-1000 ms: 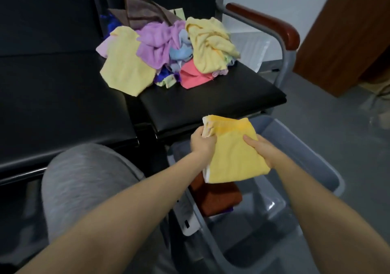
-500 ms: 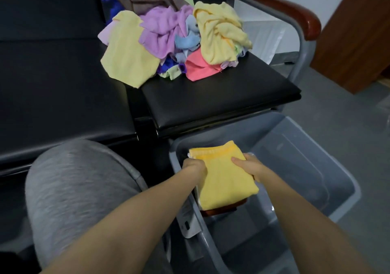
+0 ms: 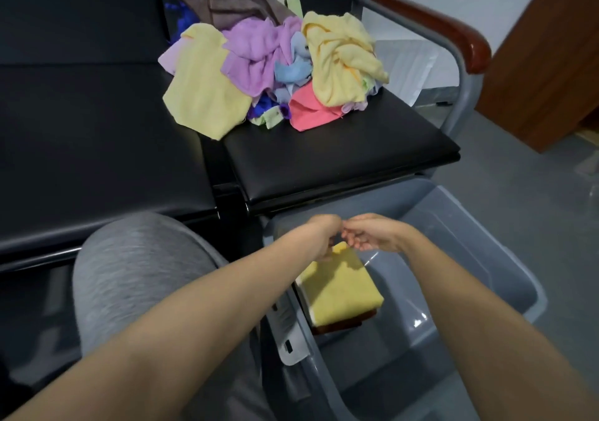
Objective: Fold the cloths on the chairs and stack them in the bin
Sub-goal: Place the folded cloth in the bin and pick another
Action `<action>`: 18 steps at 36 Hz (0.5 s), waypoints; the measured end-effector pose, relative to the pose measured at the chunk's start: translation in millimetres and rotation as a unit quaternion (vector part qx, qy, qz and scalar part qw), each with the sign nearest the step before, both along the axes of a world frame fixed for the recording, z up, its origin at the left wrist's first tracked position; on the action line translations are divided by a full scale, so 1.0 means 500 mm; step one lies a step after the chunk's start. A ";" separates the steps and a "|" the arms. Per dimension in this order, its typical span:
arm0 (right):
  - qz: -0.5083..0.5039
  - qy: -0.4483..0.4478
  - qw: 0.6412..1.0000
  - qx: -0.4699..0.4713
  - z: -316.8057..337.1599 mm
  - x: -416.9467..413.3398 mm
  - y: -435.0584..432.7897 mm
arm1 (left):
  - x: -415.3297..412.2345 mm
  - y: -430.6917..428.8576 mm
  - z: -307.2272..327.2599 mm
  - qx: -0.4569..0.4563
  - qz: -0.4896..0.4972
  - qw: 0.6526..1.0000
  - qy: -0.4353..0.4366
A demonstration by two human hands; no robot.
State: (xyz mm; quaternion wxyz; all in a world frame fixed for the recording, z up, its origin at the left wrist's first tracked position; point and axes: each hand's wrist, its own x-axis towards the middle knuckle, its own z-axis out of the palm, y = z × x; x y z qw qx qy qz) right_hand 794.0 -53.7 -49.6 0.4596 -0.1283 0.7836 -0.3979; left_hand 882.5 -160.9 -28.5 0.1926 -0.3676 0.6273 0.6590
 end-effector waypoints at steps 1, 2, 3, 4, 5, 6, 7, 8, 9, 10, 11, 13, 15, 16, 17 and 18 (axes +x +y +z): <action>0.004 -0.016 1.000 -0.018 0.014 -0.002 -0.005 | -0.001 0.003 0.014 0.005 -0.022 1.000 -0.012; 0.011 -0.029 0.999 -0.035 0.031 -0.005 -0.012 | -0.004 0.003 0.034 0.026 -0.051 0.998 -0.013; 0.022 -0.041 0.998 -0.047 0.048 -0.009 -0.019 | -0.006 -0.001 0.055 0.029 -0.069 0.997 -0.001; 0.038 -0.050 0.997 -0.052 0.070 -0.013 -0.027 | -0.009 -0.010 0.078 0.036 -0.078 0.996 0.009; 0.050 -0.055 0.996 -0.055 0.093 -0.019 -0.034 | -0.012 -0.022 0.098 0.034 -0.083 0.996 0.027; 0.056 -0.051 0.995 -0.062 0.117 -0.026 -0.042 | -0.019 -0.037 0.118 0.034 -0.085 0.995 0.041; 0.055 -0.041 0.995 -0.076 0.143 -0.035 -0.052 | -0.021 -0.055 0.144 0.021 -0.093 0.993 0.063; 0.050 -0.028 0.994 -0.098 0.168 -0.041 -0.063 | -0.021 -0.070 0.172 0.008 -0.095 0.992 0.089; 0.042 -0.018 0.991 -0.125 0.192 -0.047 -0.077 | -0.022 -0.089 0.197 -0.009 -0.089 0.989 0.116; 0.035 -0.008 0.988 -0.153 0.214 -0.052 -0.092 | -0.025 -0.110 0.217 -0.032 -0.079 0.986 0.143; 0.033 0.004 0.984 -0.175 0.233 -0.056 -0.111 | -0.028 -0.132 0.236 -0.062 -0.067 0.981 0.169; 0.040 0.035 0.978 -0.202 0.260 -0.061 -0.151 | -0.034 -0.176 0.262 -0.139 -0.046 0.967 0.210; 0.051 0.058 0.974 -0.213 0.276 -0.065 -0.193 | -0.044 -0.219 0.274 -0.192 -0.013 0.953 0.236; 0.056 0.067 0.972 -0.216 0.282 -0.065 -0.213 | -0.050 -0.239 0.276 -0.207 0.004 0.947 0.246; 0.060 0.077 0.971 -0.217 0.286 -0.065 -0.232 | -0.056 -0.258 0.275 -0.211 0.020 0.943 0.258; 0.065 0.091 0.971 -0.213 0.290 -0.066 -0.253 | -0.064 -0.278 0.275 -0.210 0.041 0.939 0.270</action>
